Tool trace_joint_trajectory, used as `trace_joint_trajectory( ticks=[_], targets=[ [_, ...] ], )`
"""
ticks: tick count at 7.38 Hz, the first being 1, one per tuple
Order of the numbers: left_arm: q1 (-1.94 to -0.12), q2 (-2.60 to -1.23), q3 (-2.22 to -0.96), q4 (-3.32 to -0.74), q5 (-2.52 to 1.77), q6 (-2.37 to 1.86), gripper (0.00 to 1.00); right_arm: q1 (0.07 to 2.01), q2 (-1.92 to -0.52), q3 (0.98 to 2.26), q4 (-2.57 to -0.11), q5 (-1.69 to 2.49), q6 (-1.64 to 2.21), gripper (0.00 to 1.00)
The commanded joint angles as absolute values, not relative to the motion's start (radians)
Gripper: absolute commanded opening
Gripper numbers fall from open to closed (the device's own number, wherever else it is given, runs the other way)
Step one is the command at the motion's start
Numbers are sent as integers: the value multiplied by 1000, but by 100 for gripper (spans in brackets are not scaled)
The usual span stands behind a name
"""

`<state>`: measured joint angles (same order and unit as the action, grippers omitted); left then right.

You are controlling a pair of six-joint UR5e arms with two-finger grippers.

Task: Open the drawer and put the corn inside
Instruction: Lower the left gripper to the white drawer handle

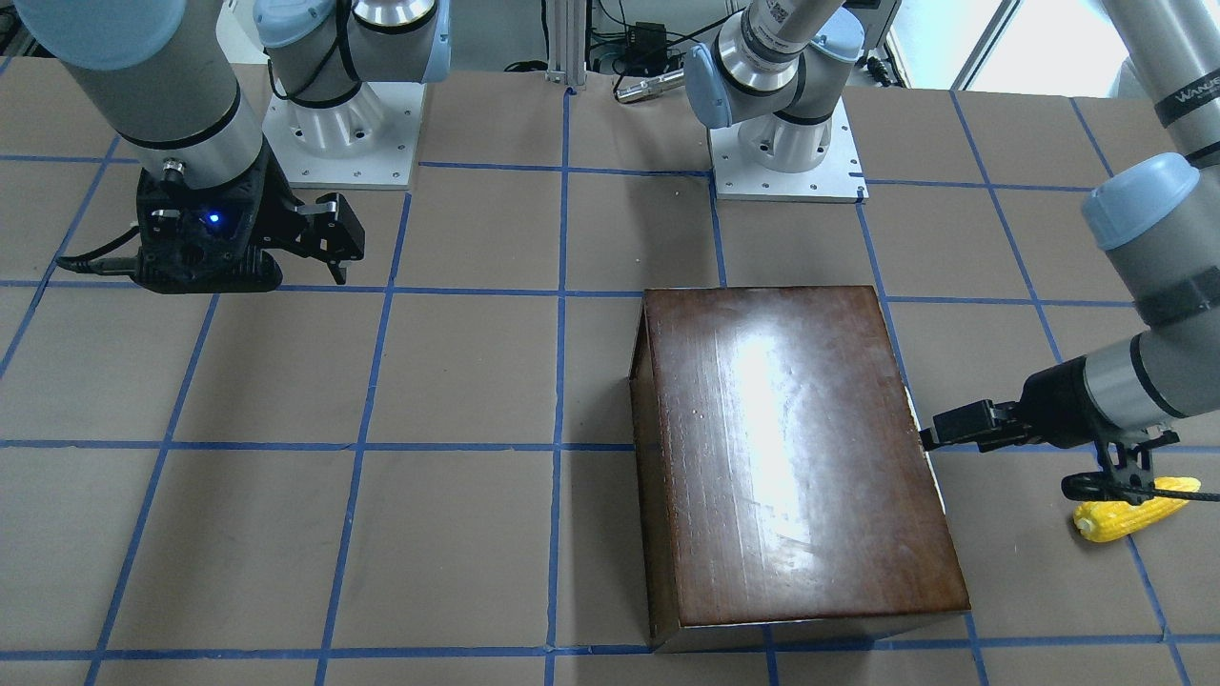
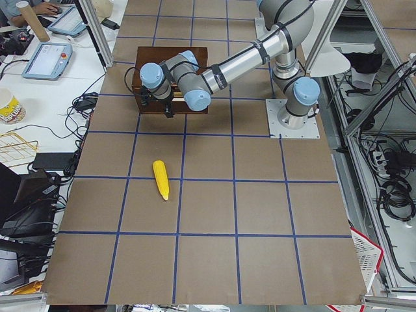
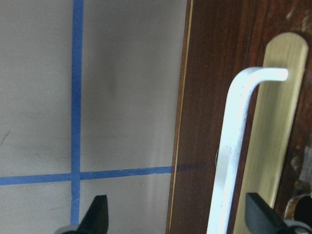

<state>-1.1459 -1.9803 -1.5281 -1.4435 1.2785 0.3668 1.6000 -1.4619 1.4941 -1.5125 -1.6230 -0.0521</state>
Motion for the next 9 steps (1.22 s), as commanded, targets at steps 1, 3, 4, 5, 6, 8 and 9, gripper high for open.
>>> trace_joint_trajectory(
  ticks=[1,3,4,5,6,8,9],
  targets=[
    [-1146,-1999,-1529,-1442,1276,376,100,1600,-1462,1494,-1513,-1623,-52,100],
    [-1146,-2006,-1531,-1443,1275,376,100,1600,-1462,1494,-1513,-1623,-52,100],
    [-1146,-2013,-1537,-1442,1276,377,100,1601,-1462,1494,-1513,-1623,-52,100],
    [-1146,-2014,-1558,-1437,1279,391,100,1600,-1462,1494,-1513,-1623,-52,100],
    [-1146,-2013,-1563,-1421,1279,417,100,1600,-1460,1494,-1513,-1623,-52,100],
    [-1146,-2014,-1565,-1408,1279,431,100,1600,-1460,1494,-1513,-1623,-52,100],
    [-1144,-2014,-1566,-1402,1279,449,100,1600,-1460,1494,-1513,-1623,-52,100]
  ],
)
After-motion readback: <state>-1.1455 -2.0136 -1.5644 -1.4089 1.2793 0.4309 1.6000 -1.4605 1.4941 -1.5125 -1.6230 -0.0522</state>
